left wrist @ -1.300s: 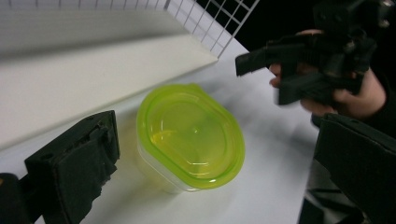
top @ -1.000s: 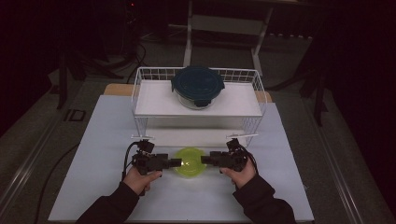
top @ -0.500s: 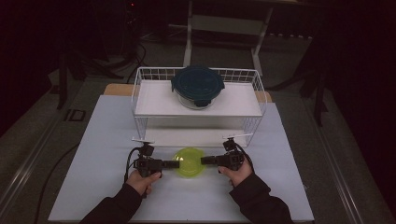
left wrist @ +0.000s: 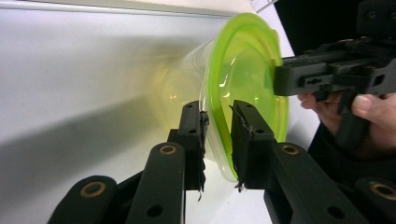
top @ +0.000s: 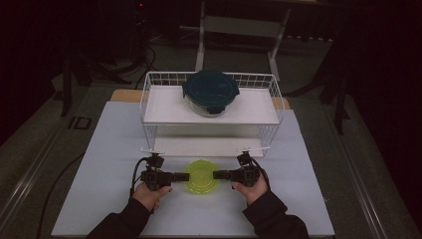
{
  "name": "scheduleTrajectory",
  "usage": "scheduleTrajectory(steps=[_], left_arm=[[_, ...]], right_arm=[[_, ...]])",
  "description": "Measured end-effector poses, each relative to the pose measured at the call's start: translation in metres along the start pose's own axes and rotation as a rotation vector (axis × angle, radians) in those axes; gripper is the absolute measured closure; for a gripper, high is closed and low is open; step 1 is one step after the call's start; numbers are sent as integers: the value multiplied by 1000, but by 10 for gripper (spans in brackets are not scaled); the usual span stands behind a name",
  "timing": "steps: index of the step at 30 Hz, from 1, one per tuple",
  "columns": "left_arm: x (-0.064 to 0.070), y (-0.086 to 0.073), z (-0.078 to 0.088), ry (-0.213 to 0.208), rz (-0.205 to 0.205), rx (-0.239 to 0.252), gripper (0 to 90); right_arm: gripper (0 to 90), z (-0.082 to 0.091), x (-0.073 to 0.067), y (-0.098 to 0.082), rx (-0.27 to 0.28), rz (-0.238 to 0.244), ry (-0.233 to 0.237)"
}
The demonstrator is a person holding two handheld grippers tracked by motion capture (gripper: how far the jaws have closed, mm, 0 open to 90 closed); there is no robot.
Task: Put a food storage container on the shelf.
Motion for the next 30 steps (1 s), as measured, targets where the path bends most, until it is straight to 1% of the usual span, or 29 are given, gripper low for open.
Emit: scheduleTrajectory(steps=[1, 5, 8, 9, 10, 12, 14, 16, 17, 19, 21, 24, 25, 29, 30], left_arm=[[0, 0, 0, 1, 2, -1, 741], [4, -3, 3, 21, 12, 7, 760], [10, -3, 6, 49, -16, 24, 796], [10, -3, 7, 52, -19, 23, 797], [11, -3, 8, 47, -19, 21, 797], [13, -3, 10, 47, -17, 27, 797], [16, -1, 13, 48, -30, 35, 797], [20, 1, 17, 34, -34, 48, 797], [23, 2, 19, 32, -47, 51, 796], [28, 4, 23, 21, -56, 66, 796], [34, 8, 27, 13, -75, 79, 796], [41, 12, 32, 8, -98, 87, 795], [44, 14, 33, 6, -106, 92, 796], [53, 20, 39, -9, -118, 106, 795], [56, 22, 41, -9, -126, 109, 795]], right_arm=[[780, 0, -1, 0, 0, 16, -3], [790, 2, -8, -3, 6, 39, -28], [811, 3, -12, -5, 6, 65, -54], [811, 3, -13, -6, 5, 69, -57], [811, 4, -14, -6, 7, 65, -57], [811, 5, -16, -6, 9, 73, -53], [811, 6, -19, -5, 12, 78, -56], [811, 10, -23, -3, 23, 86, -51], [811, 12, -25, -2, 24, 92, -50], [811, 16, -31, 1, 40, 114, -53], [811, 21, -36, 4, 53, 130, -51], [811, 28, -43, 9, 67, 142, -47], [811, 30, -45, 11, 75, 152, -47], [811, 39, -54, 16, 95, 162, -44], [811, 41, -55, 18, 98, 164, -41]])
Point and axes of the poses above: each handheld gripper's, and its own axes: z roughly backward along the jaws, y roughly out of its top, x roughly to its right, the point moved 3 cm from there along -z, roughly forward along the jaws, and after that the axes turned 8 degrees about x, right-handed, at the moved point
